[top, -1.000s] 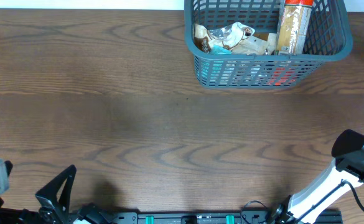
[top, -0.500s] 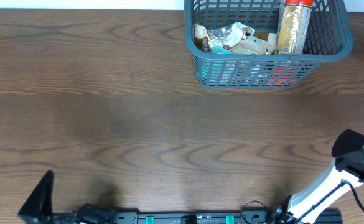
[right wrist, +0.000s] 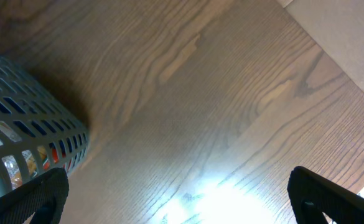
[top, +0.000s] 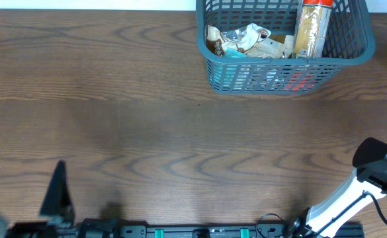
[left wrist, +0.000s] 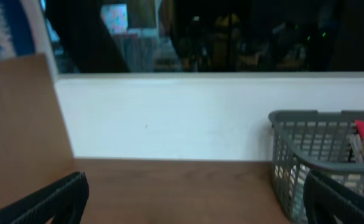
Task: Pack container
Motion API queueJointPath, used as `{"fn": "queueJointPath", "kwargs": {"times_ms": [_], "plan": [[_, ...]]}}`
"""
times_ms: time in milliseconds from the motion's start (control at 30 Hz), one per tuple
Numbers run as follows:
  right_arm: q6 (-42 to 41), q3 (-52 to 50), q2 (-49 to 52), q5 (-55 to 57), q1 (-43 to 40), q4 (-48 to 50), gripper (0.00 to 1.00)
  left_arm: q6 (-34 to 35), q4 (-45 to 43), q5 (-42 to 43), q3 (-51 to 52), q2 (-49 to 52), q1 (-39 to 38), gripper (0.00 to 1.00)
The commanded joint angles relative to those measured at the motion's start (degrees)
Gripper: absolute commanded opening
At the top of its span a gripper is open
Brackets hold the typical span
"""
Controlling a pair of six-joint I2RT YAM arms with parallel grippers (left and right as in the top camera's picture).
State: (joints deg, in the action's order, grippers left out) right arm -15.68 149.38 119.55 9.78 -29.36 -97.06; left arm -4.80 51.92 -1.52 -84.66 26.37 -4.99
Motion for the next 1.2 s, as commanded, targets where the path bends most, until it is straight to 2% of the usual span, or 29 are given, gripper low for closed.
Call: {"fn": "queueJointPath", "kwargs": {"times_ms": [0,333,767,1167], "plan": [[0.52,-0.24,0.48,0.04,-0.28,-0.09,0.99,-1.16,-3.87,6.51,7.96,-2.99,1.57,0.99],[0.52,-0.24,0.48,0.04,-0.28,-0.09,0.99,-1.18,-16.5,12.94,29.35,-9.11,7.06,0.99],[0.52,-0.24,0.48,0.04,-0.28,-0.09,0.99,-0.48,-33.31,14.19,52.7,-20.5,10.54,0.99],[0.52,-0.24,0.46,0.04,-0.28,-0.11,0.99,6.27,-38.38,10.88,65.61,-26.25,10.88,0.99]]}}
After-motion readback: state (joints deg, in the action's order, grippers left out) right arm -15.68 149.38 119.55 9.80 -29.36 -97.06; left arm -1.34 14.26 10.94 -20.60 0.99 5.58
